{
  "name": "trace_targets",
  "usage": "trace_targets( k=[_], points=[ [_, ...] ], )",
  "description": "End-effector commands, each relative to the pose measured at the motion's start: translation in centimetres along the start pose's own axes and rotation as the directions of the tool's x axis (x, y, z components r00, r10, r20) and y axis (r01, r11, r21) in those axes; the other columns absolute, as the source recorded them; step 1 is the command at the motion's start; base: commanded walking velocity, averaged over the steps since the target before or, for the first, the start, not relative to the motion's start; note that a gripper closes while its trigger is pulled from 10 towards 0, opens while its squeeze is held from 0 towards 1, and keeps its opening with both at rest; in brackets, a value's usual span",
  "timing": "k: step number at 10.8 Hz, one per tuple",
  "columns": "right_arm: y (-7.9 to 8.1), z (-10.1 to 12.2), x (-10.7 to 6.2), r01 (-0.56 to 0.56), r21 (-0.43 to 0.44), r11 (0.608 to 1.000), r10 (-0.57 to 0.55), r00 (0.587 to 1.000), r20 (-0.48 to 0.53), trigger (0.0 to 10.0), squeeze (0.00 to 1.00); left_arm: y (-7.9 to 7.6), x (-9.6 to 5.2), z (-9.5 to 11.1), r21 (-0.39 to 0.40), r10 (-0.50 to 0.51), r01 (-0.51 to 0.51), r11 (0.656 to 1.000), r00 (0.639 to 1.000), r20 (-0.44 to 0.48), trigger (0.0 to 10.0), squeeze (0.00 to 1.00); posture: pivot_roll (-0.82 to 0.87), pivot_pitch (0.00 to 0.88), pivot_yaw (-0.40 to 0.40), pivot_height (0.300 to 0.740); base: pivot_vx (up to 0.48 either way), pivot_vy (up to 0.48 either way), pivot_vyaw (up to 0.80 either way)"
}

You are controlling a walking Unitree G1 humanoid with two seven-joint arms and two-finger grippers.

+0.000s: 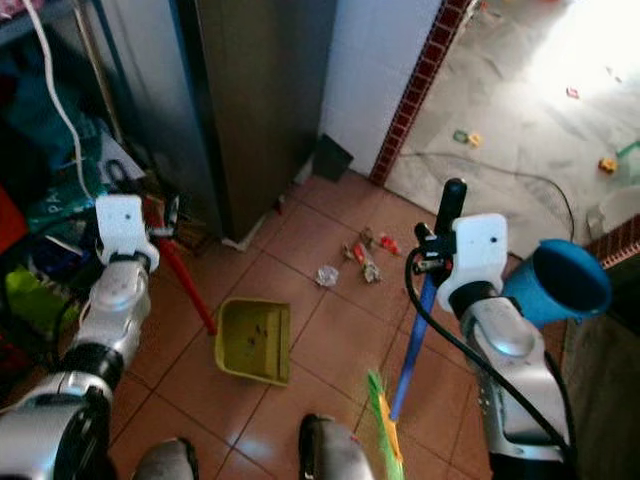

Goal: Sweep floor

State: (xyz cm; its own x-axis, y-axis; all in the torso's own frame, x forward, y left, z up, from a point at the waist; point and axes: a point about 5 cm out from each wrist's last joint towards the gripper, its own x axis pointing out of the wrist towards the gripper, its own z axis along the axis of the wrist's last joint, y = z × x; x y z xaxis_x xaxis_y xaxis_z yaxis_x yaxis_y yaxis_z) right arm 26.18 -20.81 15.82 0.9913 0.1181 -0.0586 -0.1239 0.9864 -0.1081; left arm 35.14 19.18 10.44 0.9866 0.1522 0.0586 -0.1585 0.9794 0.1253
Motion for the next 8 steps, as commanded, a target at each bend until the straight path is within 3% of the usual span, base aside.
trace_targets(
  k=[1,4,7,8],
  points=[
    [-0.8,0.9,-0.6,0.023,-0.030,0.999,-0.023,1.000,0.021,10.0,0.00,-0.4,0.0,-0.1,-0.004,0.000,0.000,1.000,1.000,0.000,10.0,0.00,-0.23,0.230,-0.138,0.740,0.000,0.000,0.00],
    [-0.9,0.9,-1.0,0.020,-0.034,0.999,-0.019,1.000,0.008,10.0,0.00,-0.5,0.6,0.6,-0.009,-0.002,0.002,1.000,1.000,0.022,10.0,0.00,-0.24,0.230,-0.142,0.740,0.000,0.000,0.00],
    [-0.9,0.9,-1.2,0.014,-0.038,0.999,-0.015,1.000,-0.001,10.0,0.00,0.5,1.0,1.3,-0.001,0.051,-0.051,0.999,0.997,0.065,10.0,0.00,-0.25,0.225,-0.148,0.740,0.000,0.000,0.00],
    [-0.9,0.9,-1.2,0.013,-0.039,0.999,-0.013,1.000,-0.002,10.0,0.00,0.7,1.1,1.3,-0.010,0.051,-0.050,0.999,0.997,0.063,9.5,0.00,-0.25,0.226,-0.150,0.740,0.000,0.000,0.00]
  ],
)
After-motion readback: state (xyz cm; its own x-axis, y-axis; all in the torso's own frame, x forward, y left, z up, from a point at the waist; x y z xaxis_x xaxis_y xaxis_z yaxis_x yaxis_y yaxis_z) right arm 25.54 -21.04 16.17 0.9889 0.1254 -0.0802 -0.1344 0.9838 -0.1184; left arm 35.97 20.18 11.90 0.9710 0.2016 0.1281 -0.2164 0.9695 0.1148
